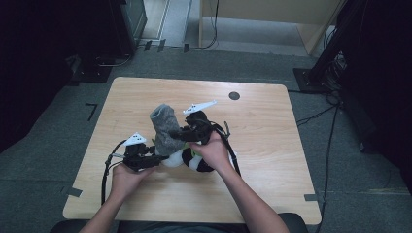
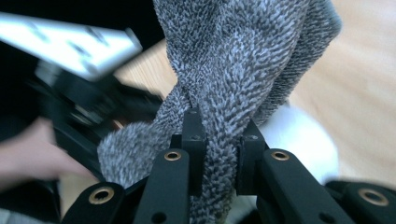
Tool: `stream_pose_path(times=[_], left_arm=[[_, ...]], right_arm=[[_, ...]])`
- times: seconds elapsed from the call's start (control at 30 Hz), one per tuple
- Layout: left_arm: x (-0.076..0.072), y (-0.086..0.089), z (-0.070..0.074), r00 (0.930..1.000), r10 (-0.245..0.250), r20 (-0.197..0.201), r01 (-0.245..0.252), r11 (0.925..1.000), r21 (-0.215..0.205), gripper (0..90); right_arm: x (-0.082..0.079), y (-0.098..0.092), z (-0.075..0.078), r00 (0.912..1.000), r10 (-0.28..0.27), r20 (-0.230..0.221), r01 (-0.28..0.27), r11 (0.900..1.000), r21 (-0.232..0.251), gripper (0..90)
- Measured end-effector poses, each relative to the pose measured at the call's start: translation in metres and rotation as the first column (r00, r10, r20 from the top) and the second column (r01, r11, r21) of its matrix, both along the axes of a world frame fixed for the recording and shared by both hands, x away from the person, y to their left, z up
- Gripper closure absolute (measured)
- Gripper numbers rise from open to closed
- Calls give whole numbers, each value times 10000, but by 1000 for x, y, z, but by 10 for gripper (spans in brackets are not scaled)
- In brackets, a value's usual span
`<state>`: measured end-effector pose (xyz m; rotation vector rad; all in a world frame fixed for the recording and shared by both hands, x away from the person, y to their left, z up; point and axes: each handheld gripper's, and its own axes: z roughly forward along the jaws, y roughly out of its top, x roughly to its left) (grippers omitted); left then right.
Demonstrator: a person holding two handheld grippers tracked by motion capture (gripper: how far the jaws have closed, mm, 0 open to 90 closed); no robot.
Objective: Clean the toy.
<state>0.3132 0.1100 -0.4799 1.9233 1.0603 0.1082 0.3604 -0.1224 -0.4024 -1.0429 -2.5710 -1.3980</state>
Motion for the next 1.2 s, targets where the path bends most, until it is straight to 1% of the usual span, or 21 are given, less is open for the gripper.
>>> stream_pose_path(times=[0.03,0.07,0.1,0.17,0.23,0.37,0.43,0.5,0.57,0.67,0.7,0.77,0.8,0.83,0.97,1.07,1.13,1.2], left_arm=[[0,0,0,10000,1,-38,-1,10000,32,439],[1,0,0,10000,-3,-84,3,10000,18,440],[2,0,1,9999,10,-159,-10,10000,26,441],[3,-1,3,9993,40,-359,-38,10000,47,446],[5,-1,3,9990,31,-455,-30,10000,26,448],[6,0,4,9985,-28,-538,30,10000,50,449],[7,-1,5,9982,-32,-592,36,10000,65,450],[8,-1,5,9980,-47,-623,52,10000,76,450],[9,-1,5,9980,-88,-626,94,9999,93,450],[10,-1,6,9978,-112,-654,120,9999,115,450],[10,-1,6,9977,-115,-670,122,9999,105,450],[11,-1,6,9975,-89,-702,90,10000,15,450],[11,0,6,9974,-96,-715,95,10000,-26,450],[12,0,6,9971,-84,-759,78,9999,-71,451],[13,0,6,9966,-88,-816,82,9999,-83,451],[13,0,6,9964,-86,-847,80,9999,-79,451],[13,0,6,9966,-83,-825,76,9999,-82,451],[12,0,6,9970,-70,-769,62,9999,-100,451]], right_arm=[[2,0,-6,10000,-37,-69,37,9999,-137,786],[3,-2,-11,9999,-68,-144,69,10000,54,786],[5,-5,-13,9996,-96,-256,101,9998,198,784],[6,-11,-13,9992,-229,-329,232,9997,91,783],[6,-17,-12,9989,-430,-197,427,9990,-145,783],[5,-28,-12,9966,-822,-11,821,9957,-424,785],[5,-33,-11,9943,-1045,204,1057,9921,-672,786],[5,-38,-11,9921,-1229,252,1246,9886,-844,786],[5,-42,-12,9901,-1374,286,1395,9859,-920,786],[5,-49,-12,9875,-1549,277,1568,9836,-894,785],[5,-50,-12,9867,-1583,373,1612,9826,-923,786],[5,-54,-10,9836,-1707,588,1763,9784,-1078,785],[5,-55,-9,9809,-1773,803,1861,9751,-1205,785],[5,-57,-8,9775,-1912,889,2016,9710,-1284,785],[7,-64,-6,9687,-2188,1172,2341,9623,-1387,785],[8,-73,-4,9631,-2458,1094,2593,9564,-1340,788],[9,-79,-3,9615,-2533,1062,2660,9552,-1296,790],[9,-82,-2,9580,-2587,1239,2752,9508,-1425,790]])
